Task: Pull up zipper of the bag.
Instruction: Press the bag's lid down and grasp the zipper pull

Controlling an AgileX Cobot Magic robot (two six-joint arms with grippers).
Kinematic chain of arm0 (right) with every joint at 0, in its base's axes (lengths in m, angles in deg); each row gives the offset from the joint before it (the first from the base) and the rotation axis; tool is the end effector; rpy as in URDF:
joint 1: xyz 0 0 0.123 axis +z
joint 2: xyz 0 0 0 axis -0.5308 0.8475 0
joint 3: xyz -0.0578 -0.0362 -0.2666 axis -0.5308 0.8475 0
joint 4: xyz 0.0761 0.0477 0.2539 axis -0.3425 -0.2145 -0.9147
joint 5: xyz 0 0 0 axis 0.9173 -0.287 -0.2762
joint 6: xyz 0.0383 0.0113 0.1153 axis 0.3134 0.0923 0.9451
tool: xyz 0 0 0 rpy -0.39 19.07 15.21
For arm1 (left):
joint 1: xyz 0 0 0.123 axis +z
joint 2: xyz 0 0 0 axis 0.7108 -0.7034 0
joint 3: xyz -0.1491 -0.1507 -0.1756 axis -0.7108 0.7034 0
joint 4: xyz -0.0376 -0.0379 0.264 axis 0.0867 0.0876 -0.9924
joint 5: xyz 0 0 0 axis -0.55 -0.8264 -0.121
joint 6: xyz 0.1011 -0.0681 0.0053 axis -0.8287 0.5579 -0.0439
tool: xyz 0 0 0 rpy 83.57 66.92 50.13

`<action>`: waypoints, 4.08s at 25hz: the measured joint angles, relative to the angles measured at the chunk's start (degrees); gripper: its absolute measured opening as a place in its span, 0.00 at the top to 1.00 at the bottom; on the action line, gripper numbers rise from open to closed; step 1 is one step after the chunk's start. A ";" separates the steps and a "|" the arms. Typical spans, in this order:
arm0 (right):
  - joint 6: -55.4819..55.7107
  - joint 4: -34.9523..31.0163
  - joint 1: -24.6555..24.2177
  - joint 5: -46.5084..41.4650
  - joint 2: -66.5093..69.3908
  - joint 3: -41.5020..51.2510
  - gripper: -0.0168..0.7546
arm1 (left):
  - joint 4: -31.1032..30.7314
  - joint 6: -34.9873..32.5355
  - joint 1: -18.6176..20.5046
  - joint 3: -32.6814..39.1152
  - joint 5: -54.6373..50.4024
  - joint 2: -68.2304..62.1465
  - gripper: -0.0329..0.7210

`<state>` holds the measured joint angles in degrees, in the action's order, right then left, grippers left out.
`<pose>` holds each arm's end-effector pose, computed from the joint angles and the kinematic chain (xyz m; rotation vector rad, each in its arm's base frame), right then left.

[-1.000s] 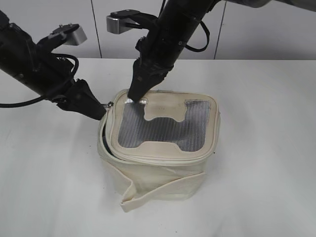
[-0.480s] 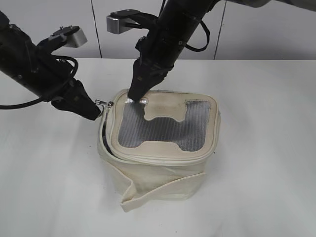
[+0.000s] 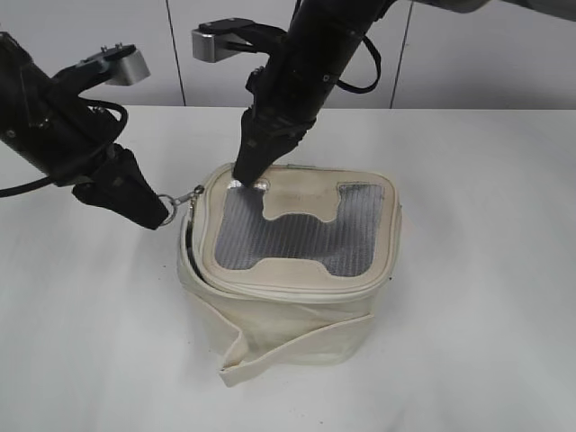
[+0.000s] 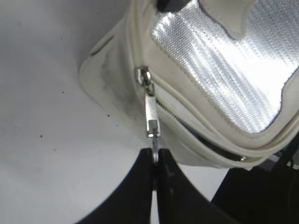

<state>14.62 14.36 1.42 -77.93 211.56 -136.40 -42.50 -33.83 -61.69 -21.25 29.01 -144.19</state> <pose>0.3786 0.3167 0.1867 -1.6378 2.3199 0.6794 0.3065 -0.1556 0.1877 1.1582 2.5667 -0.7466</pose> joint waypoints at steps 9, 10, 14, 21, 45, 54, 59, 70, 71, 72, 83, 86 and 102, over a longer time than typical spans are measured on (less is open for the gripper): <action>1.94 0.54 0.11 0.00 0.00 -0.32 0.88 | -3.09 4.59 -4.04 -0.27 -5.93 0.28 0.96; 2.21 0.78 0.11 0.00 0.00 -0.62 0.88 | -3.49 5.32 -4.36 -0.33 -6.79 0.28 0.96; 2.76 1.43 0.17 -0.02 0.18 -1.36 0.88 | -4.54 8.19 -5.19 -0.33 -8.04 0.34 0.96; 3.55 1.65 0.17 -0.02 0.47 -1.72 0.88 | -4.98 11.65 -6.92 0.62 -8.04 3.06 0.96; 4.00 0.82 0.41 -0.19 0.47 -1.79 0.88 | -2.09 16.34 -29.20 7.03 8.22 8.97 0.96; 3.89 0.88 0.41 -0.19 0.47 -1.79 0.88 | 2.71 16.50 -30.94 7.44 14.17 8.80 0.96; 3.84 0.77 0.41 -0.19 0.47 -1.79 0.88 | 3.78 16.50 -32.58 7.48 16.62 7.66 0.96; 3.84 0.69 0.41 -0.19 0.47 -1.79 0.88 | 3.54 16.50 -34.02 5.68 18.29 6.47 0.96; 3.84 0.69 0.41 -0.19 0.47 -1.79 0.88 | 3.54 16.50 -34.02 5.64 18.29 6.47 0.96; 3.84 0.69 0.41 -0.19 0.47 -1.79 0.88 | 3.60 16.50 -34.02 5.64 18.29 6.47 0.96; 3.78 0.81 0.36 -0.19 0.47 -1.79 0.89 | 5.22 15.66 -34.21 3.95 17.76 4.16 0.96; 3.78 0.81 0.31 -0.19 0.47 -1.79 0.89 | 5.16 15.61 -34.21 3.54 17.29 4.08 0.96; 5.88 1.18 0.13 -0.08 0.53 -1.82 0.83 | -0.44 19.87 -35.21 3.01 10.57 9.49 0.51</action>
<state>20.50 15.55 1.55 -78.02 212.09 -138.22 -42.93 -13.96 -96.89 -18.24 39.58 -134.70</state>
